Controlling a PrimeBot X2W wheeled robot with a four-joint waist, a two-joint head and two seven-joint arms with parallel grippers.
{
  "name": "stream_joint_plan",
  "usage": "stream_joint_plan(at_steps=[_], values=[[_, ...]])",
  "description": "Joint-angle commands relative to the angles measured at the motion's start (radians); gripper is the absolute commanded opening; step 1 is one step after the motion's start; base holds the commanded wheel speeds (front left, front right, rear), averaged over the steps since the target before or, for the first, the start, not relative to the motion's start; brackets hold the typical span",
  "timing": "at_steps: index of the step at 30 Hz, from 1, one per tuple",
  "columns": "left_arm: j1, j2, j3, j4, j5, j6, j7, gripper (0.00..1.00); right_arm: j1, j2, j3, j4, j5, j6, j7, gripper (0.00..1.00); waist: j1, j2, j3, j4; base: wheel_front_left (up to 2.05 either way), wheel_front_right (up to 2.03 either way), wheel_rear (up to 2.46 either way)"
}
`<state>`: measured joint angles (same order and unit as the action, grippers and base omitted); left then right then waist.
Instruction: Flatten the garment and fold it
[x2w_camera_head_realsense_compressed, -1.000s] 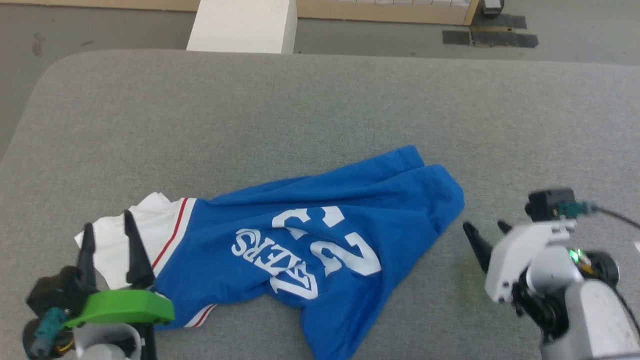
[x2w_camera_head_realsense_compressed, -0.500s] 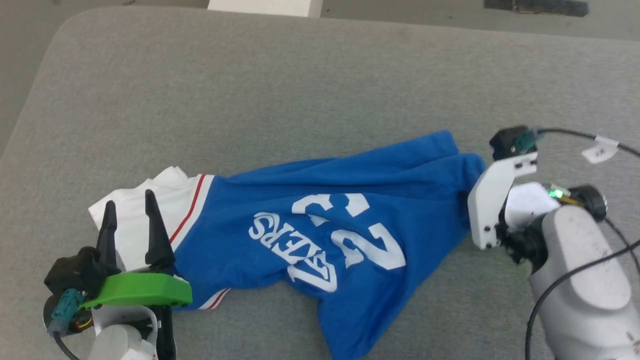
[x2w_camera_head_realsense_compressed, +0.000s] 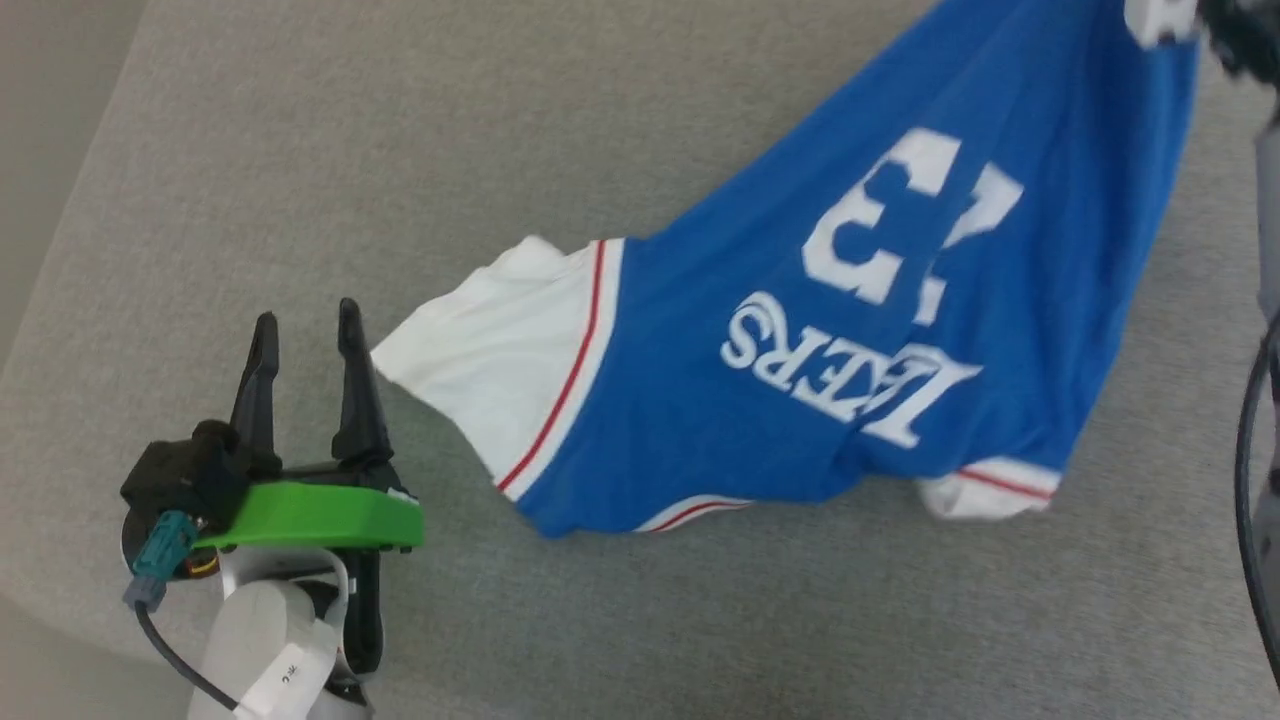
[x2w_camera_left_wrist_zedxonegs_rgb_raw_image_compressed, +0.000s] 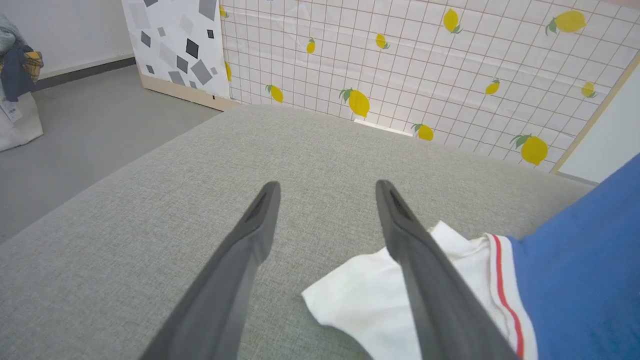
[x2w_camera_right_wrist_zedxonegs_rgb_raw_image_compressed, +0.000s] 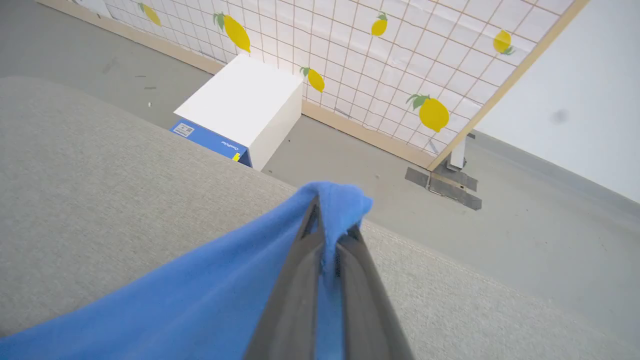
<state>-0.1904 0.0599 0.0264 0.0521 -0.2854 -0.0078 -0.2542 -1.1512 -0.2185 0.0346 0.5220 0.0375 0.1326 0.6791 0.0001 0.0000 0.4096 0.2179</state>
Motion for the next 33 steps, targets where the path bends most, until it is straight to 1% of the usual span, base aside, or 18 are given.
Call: stream_joint_plan(at_steps=[1, 2, 3, 4, 5, 7, 11, 13, 15, 18, 22, 23, 26, 27, 28, 30, 31, 33], values=[[-0.019, -0.005, 0.002, 0.005, 0.003, -0.005, -0.008, 1.00, -0.027, 0.016, 0.008, 0.032, -0.019, -0.002, -0.026, 0.00, -0.0001, 0.0000, 0.036, 0.037, 0.00, 0.00, 0.00], [-0.024, -0.006, 0.003, 0.012, 0.004, -0.006, -0.008, 1.00, -0.048, 0.030, 0.016, 0.082, -0.039, -0.002, -0.041, 0.00, -0.0001, 0.0000, 0.034, 0.038, 0.00, 0.00, 0.00], [-0.025, -0.007, 0.003, 0.016, 0.005, -0.007, -0.008, 1.00, -0.048, 0.039, 0.009, 0.105, -0.042, -0.002, -0.044, 0.00, -0.0001, 0.0000, 0.030, 0.037, 0.00, 0.00, 0.00], [-0.025, -0.007, 0.003, 0.022, 0.006, -0.007, -0.008, 1.00, -0.045, 0.050, 0.005, 0.130, -0.044, -0.002, -0.051, 0.73, -0.0001, 0.0000, 0.022, 0.036, 0.00, 0.00, 0.00], [-0.024, -0.007, 0.004, 0.027, 0.006, -0.007, -0.008, 1.00, -0.040, 0.057, 0.006, 0.143, -0.041, -0.002, -0.063, 1.00, -0.0001, 0.0000, 0.014, 0.033, 0.00, 0.00, 0.00], [-0.023, -0.008, 0.006, 0.035, 0.007, -0.008, -0.008, 1.00, -0.031, 0.066, -0.018, 0.153, -0.028, -0.002, -0.124, 1.00, -0.0001, 0.0000, -0.005, 0.025, 0.00, 0.00, 0.00], [-0.008, -0.008, 0.024, 0.047, 0.015, -0.011, -0.008, 1.00, 0.036, 0.081, -0.052, 0.130, 0.016, -0.002, -0.297, 1.00, -0.0001, 0.0000, -0.065, -0.007, 0.00, 0.00, 0.00], [0.005, -0.008, 0.035, 0.054, 0.024, -0.015, -0.008, 1.00, 0.110, 0.086, -0.055, 0.092, 0.049, -0.002, -0.385, 1.00, -0.0001, 0.0000, -0.100, -0.027, 0.00, 0.00, 0.00], [0.016, -0.005, 0.047, 0.059, 0.030, -0.017, -0.008, 1.00, 0.189, 0.093, -0.055, 0.055, 0.090, -0.002, -0.439, 1.00, -0.0001, 0.0000, -0.129, -0.049, 0.00, 0.00, 0.00], [0.042, 0.002, 0.064, 0.061, 0.040, -0.020, -0.008, 1.00, 0.360, 0.086, -0.050, -0.024, 0.149, -0.002, -0.497, 1.00, -0.0001, 0.0000, -0.171, -0.086, 0.00, 0.00, 0.00], [0.073, 0.003, 0.073, 0.066, 0.048, -0.018, -0.008, 1.00, 0.581, 0.085, -0.073, -0.122, 0.196, -0.002, -0.516, 1.00, -0.0001, 0.0000, -0.212, -0.117, 0.00, 0.00, 0.00], [0.094, 0.004, 0.078, 0.066, 0.048, -0.016, -0.008, 1.00, 0.741, 0.100, -0.092, -0.193, 0.216, -0.002, -0.491, 1.00, -0.0001, 0.0000, -0.230, -0.134, 0.00, 0.00, 0.00], [0.108, 0.003, 0.076, 0.068, 0.049, -0.016, -0.008, 1.00, 0.867, 0.117, -0.090, -0.265, 0.220, -0.002, -0.425, 1.00, -0.0001, 0.0000, -0.239, -0.141, 0.00, 0.00, 0.00], [0.111, 0.003, 0.075, 0.068, 0.048, -0.016, -0.008, 1.00, 0.894, 0.122, -0.088, -0.286, 0.218, -0.002, -0.399, 1.00, -0.0001, 0.0000, -0.241, -0.142, 0.00, 0.00, 0.00], [0.114, 0.003, 0.073, 0.070, 0.048, -0.016, -0.008, 1.00, 0.925, 0.127, -0.081, -0.305, 0.213, -0.002, -0.350, 1.00, -0.0001, 0.0000, -0.242, -0.143, 0.00, 0.00, 0.00], [0.116, 0.002, 0.070, 0.072, 0.046, -0.016, -0.008, 1.00, 0.969, 0.137, -0.067, -0.329, 0.210, -0.002, -0.225, 1.00, -0.0001, 0.0000, -0.242, -0.142, 0.00, 0.00, 0.00], [0.116, 0.002, 0.069, 0.072, 0.045, -0.016, -0.008, 1.00, 0.981, 0.140, -0.055, -0.349, 0.204, -0.002, -0.169, 1.00, -0.0001, 0.0000, -0.240, -0.141, 0.00, 0.00, 0.00], [0.114, 0.002, 0.067, 0.073, 0.042, -0.017, -0.008, 1.00, 0.984, 0.146, -0.032, -0.377, 0.195, -0.002, -0.092, 1.00, -0.0001, 0.0000, -0.233, -0.141, 0.00, 0.00, 0.00]])
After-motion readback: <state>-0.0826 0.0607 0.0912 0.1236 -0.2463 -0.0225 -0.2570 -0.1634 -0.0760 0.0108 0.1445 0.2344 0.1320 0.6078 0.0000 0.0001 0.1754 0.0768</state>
